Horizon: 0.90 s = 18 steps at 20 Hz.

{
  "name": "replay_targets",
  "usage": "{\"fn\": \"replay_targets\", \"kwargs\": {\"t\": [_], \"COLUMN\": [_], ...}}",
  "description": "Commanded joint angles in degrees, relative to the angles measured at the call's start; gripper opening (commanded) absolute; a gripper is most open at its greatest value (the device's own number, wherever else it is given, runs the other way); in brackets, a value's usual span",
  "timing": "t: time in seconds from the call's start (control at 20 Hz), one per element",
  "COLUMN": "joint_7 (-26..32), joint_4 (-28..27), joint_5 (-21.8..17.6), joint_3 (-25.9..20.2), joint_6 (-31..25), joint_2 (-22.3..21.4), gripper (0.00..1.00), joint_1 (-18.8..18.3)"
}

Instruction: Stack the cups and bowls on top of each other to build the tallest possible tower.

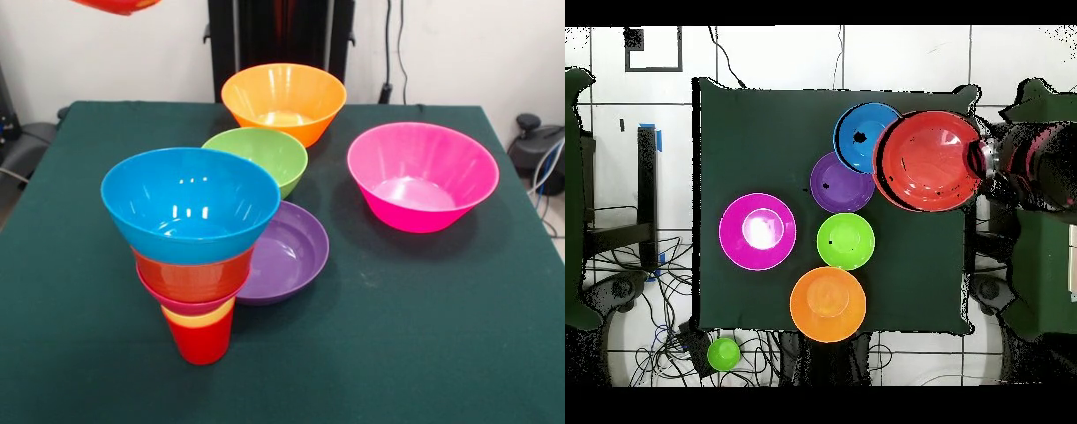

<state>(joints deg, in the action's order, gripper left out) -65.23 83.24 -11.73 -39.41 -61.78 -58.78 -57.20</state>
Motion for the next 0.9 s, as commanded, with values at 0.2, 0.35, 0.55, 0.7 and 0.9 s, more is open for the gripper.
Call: {"fn": "replay_targets", "kwargs": {"t": [0.2, 0.35, 0.55, 0.7, 0.9], "joint_7": [-9.9, -9.4, -8.6, -8.2, -7.9], "joint_4": [-3.7, -5.7, -8.0, -9.2, -10.4], "joint_5": [0.3, 0.4, 0.2, 0.4, 0.7], "joint_3": [4.7, 5.1, 5.6, 5.8, 6.0], "joint_6": [-8.6, -9.5, -10.4, -10.9, -12.0], "joint_2": [4.4, 5.7, 7.2, 7.8, 8.1], "gripper": [0.00, 0.00, 0.00, 0.00, 0.00], "joint_1": [6.0, 6.6, 7.2, 7.5, 8.0]}}
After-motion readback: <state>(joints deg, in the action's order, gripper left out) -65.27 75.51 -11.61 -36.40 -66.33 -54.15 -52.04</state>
